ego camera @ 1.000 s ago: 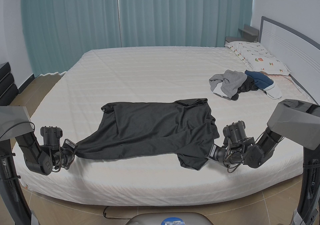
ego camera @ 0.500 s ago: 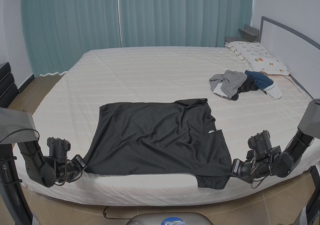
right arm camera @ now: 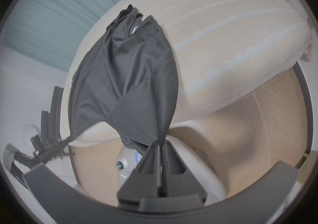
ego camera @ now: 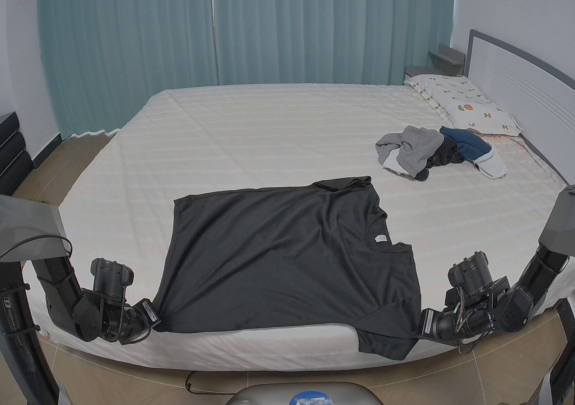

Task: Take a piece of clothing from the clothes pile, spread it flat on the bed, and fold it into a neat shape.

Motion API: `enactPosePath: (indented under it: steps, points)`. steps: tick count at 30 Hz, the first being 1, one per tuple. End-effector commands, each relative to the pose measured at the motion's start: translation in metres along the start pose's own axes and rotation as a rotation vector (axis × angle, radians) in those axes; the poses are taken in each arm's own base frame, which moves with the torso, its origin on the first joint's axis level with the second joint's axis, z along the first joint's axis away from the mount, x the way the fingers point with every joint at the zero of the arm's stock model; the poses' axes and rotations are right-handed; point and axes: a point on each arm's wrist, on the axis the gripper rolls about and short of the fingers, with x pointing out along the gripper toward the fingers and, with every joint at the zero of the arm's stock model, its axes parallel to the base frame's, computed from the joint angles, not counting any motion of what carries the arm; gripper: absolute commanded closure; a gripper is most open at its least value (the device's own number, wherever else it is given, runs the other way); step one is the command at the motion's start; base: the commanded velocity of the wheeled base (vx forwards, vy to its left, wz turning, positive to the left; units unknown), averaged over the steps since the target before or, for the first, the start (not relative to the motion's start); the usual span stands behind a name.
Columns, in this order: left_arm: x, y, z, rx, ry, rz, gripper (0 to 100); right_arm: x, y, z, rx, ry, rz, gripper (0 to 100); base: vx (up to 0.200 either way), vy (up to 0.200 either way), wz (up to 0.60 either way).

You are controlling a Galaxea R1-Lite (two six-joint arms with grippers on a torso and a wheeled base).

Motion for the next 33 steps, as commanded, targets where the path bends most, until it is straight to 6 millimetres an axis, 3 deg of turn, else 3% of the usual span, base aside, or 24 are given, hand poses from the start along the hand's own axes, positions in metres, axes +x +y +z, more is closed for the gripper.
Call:
enactPosePath:
  steps: [1,2,4,5,12,18,30,33]
  points:
    - [-0.004,0.0,0.0,0.007,-0.005,-0.005,100,0.008,-0.003,-0.003,0.0,0.031,-0.021,100,0.0,0.0,0.0]
    - [-0.004,0.0,-0.001,0.008,-0.001,-0.005,0,0.009,-0.003,-0.003,-0.007,0.029,-0.02,100,0.0,0.0,0.0]
    - [-0.004,0.0,-0.001,0.008,-0.003,-0.006,0,0.009,-0.001,0.0,-0.004,0.018,-0.012,100,0.0,0.0,0.0]
    - [-0.004,0.0,-0.001,0.007,-0.004,-0.007,0,0.009,0.001,0.002,-0.003,0.006,-0.003,0,0.0,0.0,0.0]
    - [-0.005,-0.004,0.004,-0.002,-0.021,-0.033,0,0.001,0.005,0.031,0.04,-0.119,0.068,0,0.0,0.0,0.0]
    - [-0.016,-0.012,0.015,-0.051,-0.111,-0.108,0,-0.016,-0.004,0.062,0.135,-0.24,0.149,0,0.0,0.0,0.0]
    - [-0.018,-0.014,0.019,-0.069,-0.169,-0.168,0,-0.025,-0.029,0.071,0.23,-0.262,0.223,0,0.0,0.0,0.0]
    - [-0.017,-0.011,0.021,-0.078,-0.173,-0.163,0,-0.023,-0.037,0.066,0.252,-0.236,0.213,0,0.0,0.2,0.0]
